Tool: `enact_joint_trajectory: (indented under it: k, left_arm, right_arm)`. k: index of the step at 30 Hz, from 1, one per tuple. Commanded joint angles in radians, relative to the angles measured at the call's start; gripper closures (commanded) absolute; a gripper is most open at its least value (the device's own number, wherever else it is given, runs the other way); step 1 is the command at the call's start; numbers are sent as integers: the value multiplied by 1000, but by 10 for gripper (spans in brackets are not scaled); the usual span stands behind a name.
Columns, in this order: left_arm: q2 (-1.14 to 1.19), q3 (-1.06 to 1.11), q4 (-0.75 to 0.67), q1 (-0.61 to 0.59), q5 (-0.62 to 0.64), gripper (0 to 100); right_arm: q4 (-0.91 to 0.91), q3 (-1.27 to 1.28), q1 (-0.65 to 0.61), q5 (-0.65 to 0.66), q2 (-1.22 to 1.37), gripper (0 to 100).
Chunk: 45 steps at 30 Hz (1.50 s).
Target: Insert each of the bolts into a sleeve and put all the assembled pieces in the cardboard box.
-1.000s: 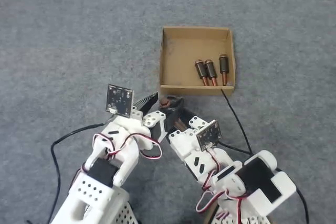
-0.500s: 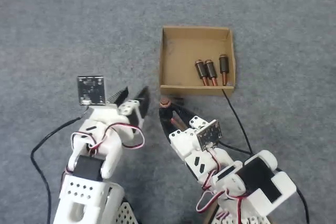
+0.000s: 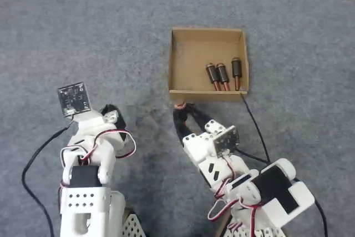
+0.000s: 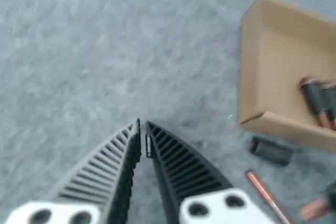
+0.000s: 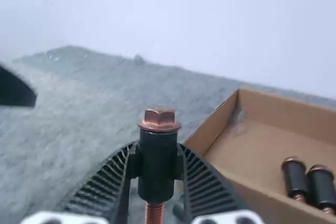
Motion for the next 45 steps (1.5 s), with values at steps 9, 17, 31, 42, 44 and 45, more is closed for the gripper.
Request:
enact_joint_trajectory:
  k: [9,17,31,42,44,45]
  left_arm:
    - [-2,219,-226,-91,-209,989]
    - [0,243,-270,-89,-210,989]
    - [6,243,-270,-91,-212,989]
    - [6,243,-270,-91,-212,989]
    - [6,243,-270,-91,-212,989]
    - [6,243,-270,-91,-212,989]
  right_arm:
    - [-176,-100,196,15,-18,991]
    - [-67,-324,317,95,-10,991]
    - [711,-763,318,133,-18,991]
    - [1340,-1097,311,129,-1,991]
    - [1405,-1145,298,129,21,991]
    - [1437,-1169,297,129,36,991]
